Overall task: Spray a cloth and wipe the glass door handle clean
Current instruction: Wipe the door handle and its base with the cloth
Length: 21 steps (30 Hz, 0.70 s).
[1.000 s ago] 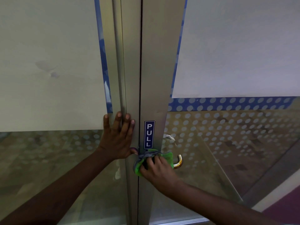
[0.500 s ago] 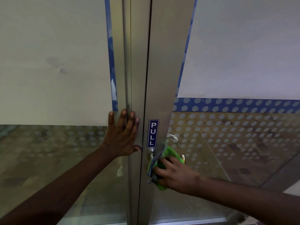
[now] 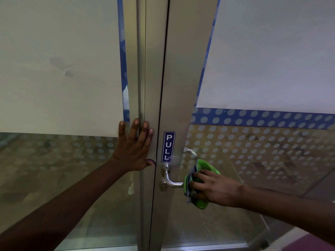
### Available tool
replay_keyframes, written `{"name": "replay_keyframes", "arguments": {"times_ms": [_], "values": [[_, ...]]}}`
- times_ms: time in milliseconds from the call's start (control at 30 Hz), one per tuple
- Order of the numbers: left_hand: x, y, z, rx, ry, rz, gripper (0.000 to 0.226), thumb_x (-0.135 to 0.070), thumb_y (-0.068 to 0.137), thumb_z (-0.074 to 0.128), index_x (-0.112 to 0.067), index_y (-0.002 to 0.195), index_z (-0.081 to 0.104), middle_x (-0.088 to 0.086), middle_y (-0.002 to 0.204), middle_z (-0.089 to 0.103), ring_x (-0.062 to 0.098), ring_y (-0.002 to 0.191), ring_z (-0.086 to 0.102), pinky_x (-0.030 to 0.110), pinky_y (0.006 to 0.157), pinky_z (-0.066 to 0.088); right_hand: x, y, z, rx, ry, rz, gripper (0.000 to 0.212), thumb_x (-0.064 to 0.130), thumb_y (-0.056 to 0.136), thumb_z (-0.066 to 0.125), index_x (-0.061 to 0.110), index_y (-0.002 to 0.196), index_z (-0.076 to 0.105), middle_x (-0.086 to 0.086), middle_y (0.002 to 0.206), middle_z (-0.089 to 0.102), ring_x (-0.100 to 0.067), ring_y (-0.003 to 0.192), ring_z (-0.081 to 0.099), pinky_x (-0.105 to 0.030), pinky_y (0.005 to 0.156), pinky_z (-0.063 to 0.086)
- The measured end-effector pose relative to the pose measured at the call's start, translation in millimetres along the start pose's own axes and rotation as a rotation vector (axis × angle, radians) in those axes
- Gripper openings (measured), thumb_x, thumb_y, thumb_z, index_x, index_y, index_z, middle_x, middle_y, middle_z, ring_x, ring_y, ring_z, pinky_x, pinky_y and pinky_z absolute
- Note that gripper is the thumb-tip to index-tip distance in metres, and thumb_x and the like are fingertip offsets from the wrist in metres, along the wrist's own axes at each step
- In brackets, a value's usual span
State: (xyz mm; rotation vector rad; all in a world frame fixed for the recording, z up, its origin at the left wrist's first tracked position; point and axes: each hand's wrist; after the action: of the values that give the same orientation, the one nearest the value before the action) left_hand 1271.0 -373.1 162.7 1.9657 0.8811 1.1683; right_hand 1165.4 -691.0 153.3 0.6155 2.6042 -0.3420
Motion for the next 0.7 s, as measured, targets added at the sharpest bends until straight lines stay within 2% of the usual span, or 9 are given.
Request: {"name": "replay_keyframes", "arguments": {"times_ms": [100, 233, 367, 467, 533, 600, 700], "values": [[0.4, -0.2, 0.3, 0.005, 0.004, 0.002, 0.099, -0.075, 0.086, 0.007, 0.0, 0.148, 0.022, 0.019, 0.163, 0.002, 0.043, 0.149, 0.002, 0.069, 0.115, 0.0, -3.7, -5.2, -3.4, -0.001, 0.031, 0.038, 0.024, 0.022, 0.089, 0.059, 0.029, 0.112, 0.06, -0.002, 0.119, 0.056, -0.03, 0.112, 0.055, -0.043, 0.079, 0.052], [0.3, 0.0, 1.1, 0.015, 0.019, -0.001, 0.099, -0.075, 0.086, 0.008, 0.0, 0.148, 0.024, 0.019, 0.163, 0.003, 0.043, 0.149, 0.003, 0.07, 0.114, 0.001, -5.6, -11.9, -6.1, -0.012, 0.054, 0.091, 0.035, 0.019, 0.082, 0.068, 0.028, 0.115, 0.062, -0.003, 0.119, 0.058, -0.029, 0.109, 0.055, -0.044, 0.079, 0.053], [-0.8, 0.8, 1.8, 0.009, 0.022, -0.005, 0.098, -0.075, 0.086, 0.009, -0.001, 0.148, 0.023, 0.019, 0.163, 0.003, 0.043, 0.149, 0.003, 0.071, 0.114, 0.002, -13.3, -27.1, 1.2, -0.001, 0.12, 0.227, 0.03, 0.021, 0.086, 0.067, 0.026, 0.115, 0.064, -0.003, 0.117, 0.058, -0.027, 0.105, 0.057, -0.04, 0.079, 0.054], [-2.1, 1.2, 3.1, 0.004, 0.02, -0.008, 0.098, -0.074, 0.086, 0.009, 0.0, 0.149, 0.022, 0.019, 0.163, 0.003, 0.044, 0.149, 0.003, 0.072, 0.113, 0.002, -22.6, -48.8, 8.6, 0.055, 0.319, 0.495, 0.034, 0.016, 0.095, 0.055, 0.021, 0.128, 0.059, -0.004, 0.129, 0.051, -0.027, 0.116, 0.05, -0.037, 0.089, 0.05], [-2.8, 1.0, 3.5, -0.004, 0.025, -0.011, 0.097, -0.074, 0.086, 0.009, 0.0, 0.148, 0.022, 0.019, 0.163, 0.003, 0.044, 0.149, 0.003, 0.072, 0.113, 0.002, -23.5, -57.7, 8.7, 0.03, 0.531, 0.726, 0.042, 0.009, 0.09, 0.06, 0.016, 0.132, 0.057, -0.004, 0.132, 0.051, -0.025, 0.118, 0.051, -0.03, 0.091, 0.046], [-3.0, 0.8, 3.9, -0.009, 0.029, -0.015, 0.097, -0.074, 0.086, 0.009, 0.0, 0.148, 0.022, 0.019, 0.163, 0.002, 0.044, 0.149, 0.003, 0.071, 0.113, 0.001, -14.6, -57.3, 11.0, -0.186, 0.714, 0.98, 0.044, 0.003, 0.085, 0.066, 0.011, 0.128, 0.061, -0.005, 0.12, 0.062, -0.022, 0.106, 0.062, -0.026, 0.083, 0.046], [-3.0, 1.3, 4.4, -0.008, 0.03, -0.013, 0.098, -0.074, 0.086, 0.009, 0.0, 0.149, 0.02, 0.019, 0.163, 0.001, 0.044, 0.149, 0.002, 0.071, 0.113, 0.0, 15.0, -43.7, 32.2, -0.523, 1.162, 1.401, 0.02, 0.006, 0.089, 0.065, 0.005, 0.108, 0.068, -0.009, 0.092, 0.072, -0.028, 0.084, 0.069, -0.044, 0.077, 0.056]]}}
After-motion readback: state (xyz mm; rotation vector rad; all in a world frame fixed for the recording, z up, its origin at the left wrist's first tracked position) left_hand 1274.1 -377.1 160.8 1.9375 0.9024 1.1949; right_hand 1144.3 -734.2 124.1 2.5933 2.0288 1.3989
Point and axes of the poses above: each hand's wrist, its own y-axis towards the middle knuckle, its own z-axis out of the palm, x = y × z
